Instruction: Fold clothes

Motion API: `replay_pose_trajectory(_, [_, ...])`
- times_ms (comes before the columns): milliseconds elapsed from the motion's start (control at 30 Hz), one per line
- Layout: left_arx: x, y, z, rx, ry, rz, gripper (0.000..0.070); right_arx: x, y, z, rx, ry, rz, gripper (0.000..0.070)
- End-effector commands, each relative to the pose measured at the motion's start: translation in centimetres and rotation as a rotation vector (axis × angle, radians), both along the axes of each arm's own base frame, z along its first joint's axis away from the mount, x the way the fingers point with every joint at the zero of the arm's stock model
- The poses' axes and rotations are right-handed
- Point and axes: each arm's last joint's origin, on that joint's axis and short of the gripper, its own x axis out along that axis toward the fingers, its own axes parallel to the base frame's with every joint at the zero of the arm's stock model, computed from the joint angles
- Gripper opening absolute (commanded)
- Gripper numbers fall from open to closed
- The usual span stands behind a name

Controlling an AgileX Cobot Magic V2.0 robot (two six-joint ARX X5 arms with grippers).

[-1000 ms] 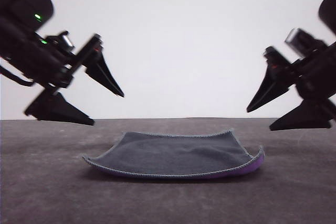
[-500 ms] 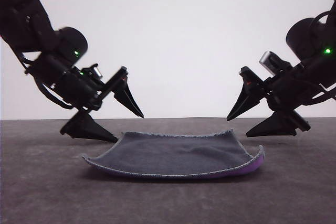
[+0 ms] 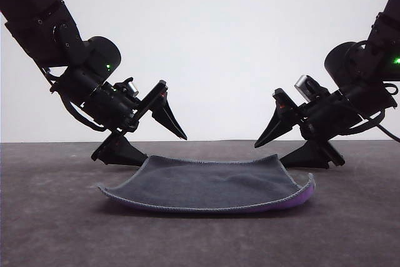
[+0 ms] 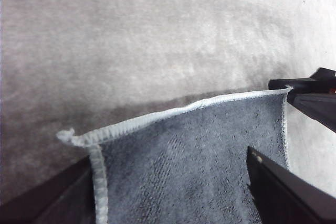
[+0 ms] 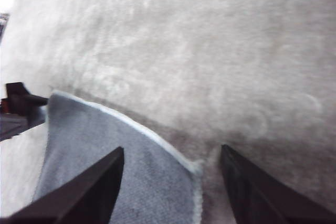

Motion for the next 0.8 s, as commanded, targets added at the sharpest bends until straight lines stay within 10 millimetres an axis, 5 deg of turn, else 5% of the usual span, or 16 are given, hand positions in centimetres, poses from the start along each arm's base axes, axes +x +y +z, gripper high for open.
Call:
replay_pose_trajectory(0, [0.27,-0.38,-1.14,0.007,0.019,-0.011,0.0512,0.13,0.43,-1.01,0.002,0.049,0.001,0.0339])
replay_pose_trajectory(167, [0.35,-0.22,-1.14,0.014,0.014,0.000,0.0471,-0.03,0.41,-1.22,-0.013,0.074,-0.007,0.0216])
replay_pose_trajectory(400, [0.37,-0.20,-1.14,0.019,0.012,0.003,0.0059,-0.34,0.73,-1.60,-0.085,0.088,-0.022,0.0017])
replay_pose_trajectory(467, [0.41,-0.15,-1.17,0.034,0.007,0.019,0.0002,-0.38,0.93,-1.60,-0.087,0.085,-0.016,0.0003])
replay_pose_trajectory(767, [0.56,0.42,-1.00,0.058,-0.010,0.035,0.0003,-0.43,1.00,-1.20,-0.091,0.058,0.007,0.0003])
